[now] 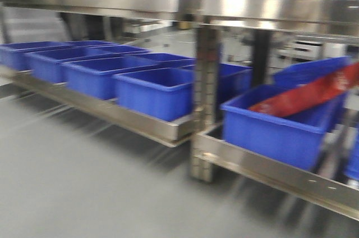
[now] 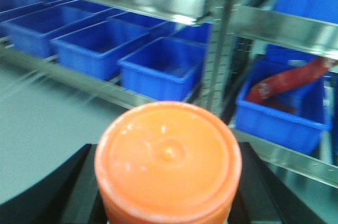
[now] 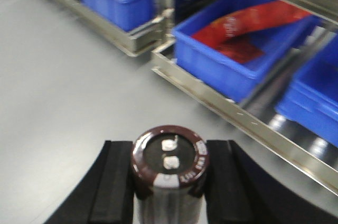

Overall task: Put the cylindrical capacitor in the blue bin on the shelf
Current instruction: 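Drive the base up to the shelf of blue bins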

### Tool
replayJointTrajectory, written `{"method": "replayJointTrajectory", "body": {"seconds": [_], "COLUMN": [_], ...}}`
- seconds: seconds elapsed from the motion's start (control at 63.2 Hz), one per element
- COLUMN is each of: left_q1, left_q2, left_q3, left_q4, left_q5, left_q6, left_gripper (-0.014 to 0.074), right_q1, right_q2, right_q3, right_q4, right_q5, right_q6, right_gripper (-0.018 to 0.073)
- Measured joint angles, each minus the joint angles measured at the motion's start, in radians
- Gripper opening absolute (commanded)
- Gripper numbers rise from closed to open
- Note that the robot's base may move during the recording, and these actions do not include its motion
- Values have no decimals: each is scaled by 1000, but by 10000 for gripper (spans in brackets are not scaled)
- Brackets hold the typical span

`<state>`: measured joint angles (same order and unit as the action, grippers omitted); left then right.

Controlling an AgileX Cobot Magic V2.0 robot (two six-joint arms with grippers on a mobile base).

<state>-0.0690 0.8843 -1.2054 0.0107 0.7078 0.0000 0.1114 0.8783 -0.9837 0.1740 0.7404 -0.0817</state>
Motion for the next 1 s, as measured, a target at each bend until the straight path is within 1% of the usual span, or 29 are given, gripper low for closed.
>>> {"method": "replayJointTrajectory", "body": {"seconds": [0.996], "left_q1": [0], "left_q2": [0], "left_q3": [0], "left_q4": [0], "left_q5": [-2], "left_q6": [0], "left_gripper": [-111], "right_q1": [0], "right_q2": [0], "right_q3": [0], "right_q4": [-2], "right_q5": [0], "right_q6": [0], "right_gripper": [-162]}}
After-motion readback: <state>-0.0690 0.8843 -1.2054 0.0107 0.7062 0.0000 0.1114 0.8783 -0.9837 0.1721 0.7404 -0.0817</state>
